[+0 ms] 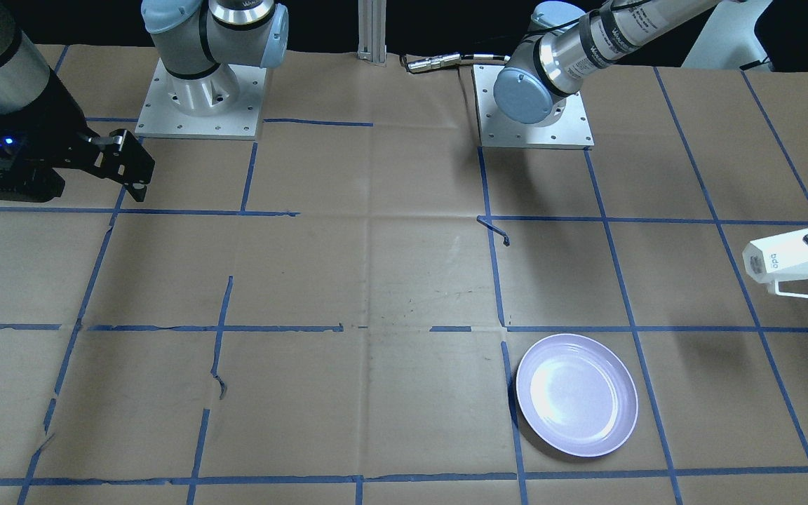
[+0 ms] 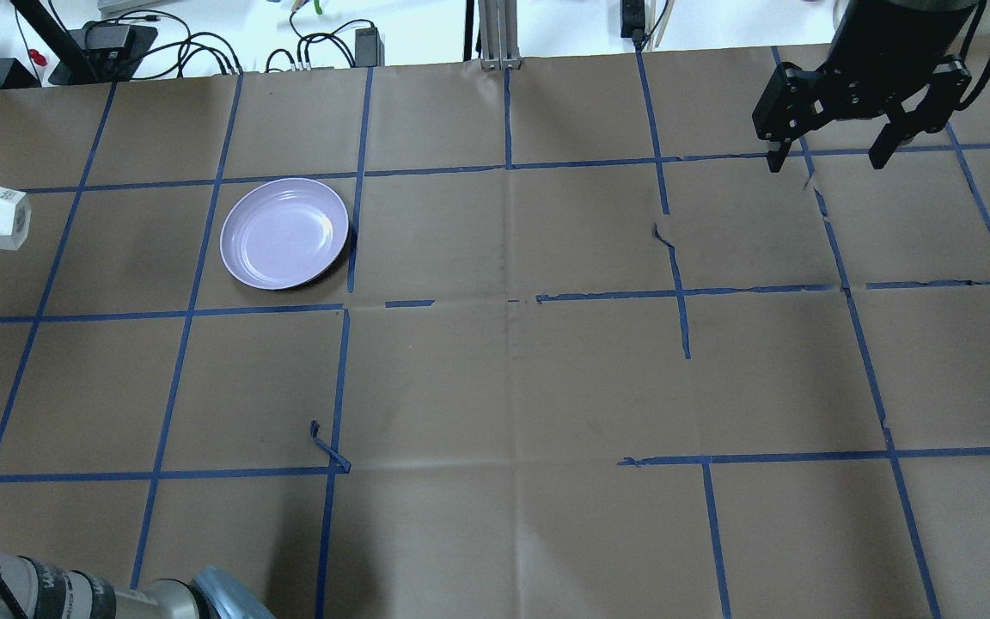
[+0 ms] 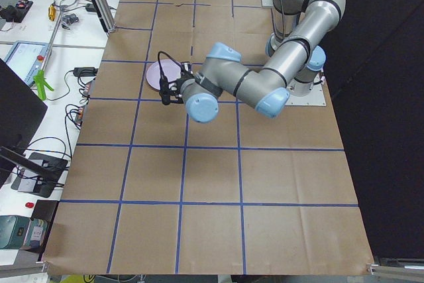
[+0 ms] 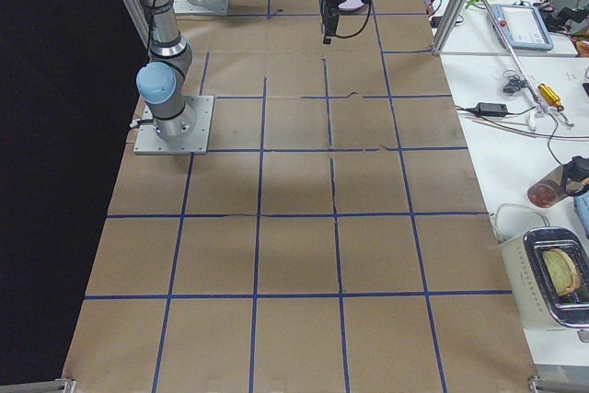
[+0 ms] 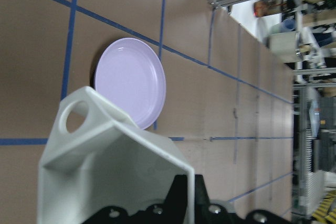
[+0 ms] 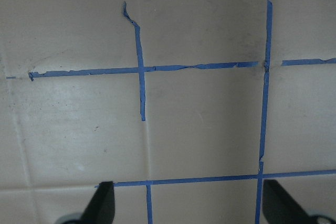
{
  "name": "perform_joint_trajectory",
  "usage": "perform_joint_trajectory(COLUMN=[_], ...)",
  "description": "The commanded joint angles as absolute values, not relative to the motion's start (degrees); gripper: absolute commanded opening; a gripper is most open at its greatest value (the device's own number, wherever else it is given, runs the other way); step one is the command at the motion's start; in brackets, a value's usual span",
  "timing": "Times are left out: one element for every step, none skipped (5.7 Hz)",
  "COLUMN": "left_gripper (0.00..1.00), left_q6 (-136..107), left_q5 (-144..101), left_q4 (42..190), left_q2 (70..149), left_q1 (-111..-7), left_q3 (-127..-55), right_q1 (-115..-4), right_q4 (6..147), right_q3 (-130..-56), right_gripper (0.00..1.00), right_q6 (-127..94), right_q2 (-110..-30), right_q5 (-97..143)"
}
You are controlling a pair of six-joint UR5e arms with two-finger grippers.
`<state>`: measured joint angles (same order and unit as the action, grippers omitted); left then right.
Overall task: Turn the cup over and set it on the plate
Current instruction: 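Lift the cup with the left gripper and carry it over the plate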
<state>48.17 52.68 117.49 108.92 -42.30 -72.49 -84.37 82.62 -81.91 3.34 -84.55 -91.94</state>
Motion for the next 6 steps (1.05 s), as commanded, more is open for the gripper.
perform_joint_trajectory(left_gripper=[0.0, 0.0, 0.0, 0.0, 0.0, 0.0], left_q6=[28.9, 21.78, 14.66, 9.98, 7.06, 4.33], left_q5=[69.87, 80.05, 87.73, 95.11, 97.36, 97.38], left_q4=[97.81, 90.86, 84.35, 78.37, 73.7, 67.3], left_q2=[105.83, 105.91, 106.17, 106.26, 106.35, 106.78], left_q1=[-58.71, -67.93, -76.03, -82.81, -86.01, -86.39], left_q3=[-72.68, -72.77, -73.3, -75.56, -79.59, -84.33], right_q1=[-84.38, -84.38, -84.38, -84.38, -84.38, -84.38], right_q4=[82.62, 82.62, 82.62, 82.62, 82.62, 82.62], right_q3=[-81.91, -81.91, -81.91, -81.91, -81.91, -81.91], right_gripper=[1.0, 1.0, 1.0, 1.0, 1.0, 1.0], right_q6=[3.34, 3.34, 3.34, 3.34, 3.34, 3.34], right_q2=[-84.55, -84.55, -84.55, -84.55, -84.55, -84.55], right_q5=[-91.93, -91.93, -91.93, -91.93, -91.93, -91.93])
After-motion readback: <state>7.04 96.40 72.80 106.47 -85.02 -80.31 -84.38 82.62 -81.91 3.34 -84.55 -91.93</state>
